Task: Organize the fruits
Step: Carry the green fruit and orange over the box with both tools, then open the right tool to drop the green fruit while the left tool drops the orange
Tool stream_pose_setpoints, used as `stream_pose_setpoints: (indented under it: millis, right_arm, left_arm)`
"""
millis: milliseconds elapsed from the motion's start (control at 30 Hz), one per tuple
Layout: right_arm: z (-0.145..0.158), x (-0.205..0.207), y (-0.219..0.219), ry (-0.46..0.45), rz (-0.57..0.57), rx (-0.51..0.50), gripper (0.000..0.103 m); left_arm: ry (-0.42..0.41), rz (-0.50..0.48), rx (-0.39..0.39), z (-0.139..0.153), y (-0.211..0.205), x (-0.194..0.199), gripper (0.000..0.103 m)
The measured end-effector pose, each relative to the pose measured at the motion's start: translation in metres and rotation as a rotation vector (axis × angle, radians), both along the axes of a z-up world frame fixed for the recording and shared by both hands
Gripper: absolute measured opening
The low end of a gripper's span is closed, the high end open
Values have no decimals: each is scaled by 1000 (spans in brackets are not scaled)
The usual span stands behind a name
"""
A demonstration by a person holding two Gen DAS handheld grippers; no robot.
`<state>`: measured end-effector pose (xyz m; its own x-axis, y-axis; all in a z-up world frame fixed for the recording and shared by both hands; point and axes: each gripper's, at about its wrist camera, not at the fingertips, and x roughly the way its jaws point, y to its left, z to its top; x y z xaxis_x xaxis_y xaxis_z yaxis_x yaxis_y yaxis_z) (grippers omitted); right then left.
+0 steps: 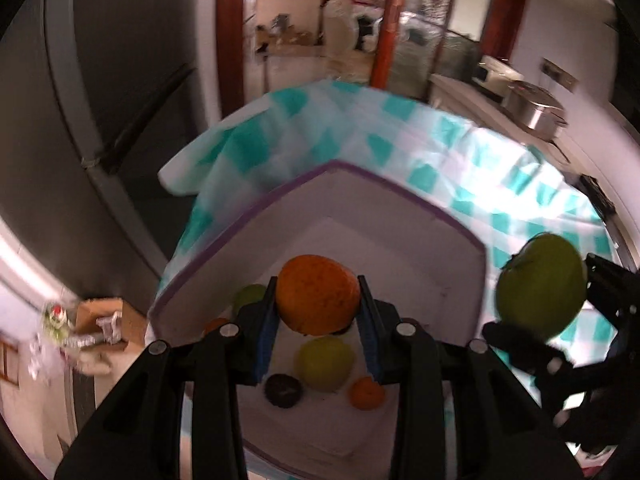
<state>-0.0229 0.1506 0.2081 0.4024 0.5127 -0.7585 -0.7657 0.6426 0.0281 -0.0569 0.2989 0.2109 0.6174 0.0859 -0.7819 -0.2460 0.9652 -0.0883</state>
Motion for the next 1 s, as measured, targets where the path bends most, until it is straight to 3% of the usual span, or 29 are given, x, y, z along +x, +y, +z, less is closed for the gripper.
stream_pose_setpoints:
  millis: [267,567,800,1000]
  right_arm:
    - [-46,6,63,74,33,-96,63]
    - [-83,19,89,126,-78,-262,63]
    - [-102,45,71,196,-293,-367,63]
    - [-103,74,43,254,-458,-344,63]
  left_arm:
    - [94,26,-6,-32,57,28,36]
    - [205,-144,-11,-73,79,80,37]
    - [289,-304,24,-99,56,124,37]
    - [320,-427,13,-121,32,129,38]
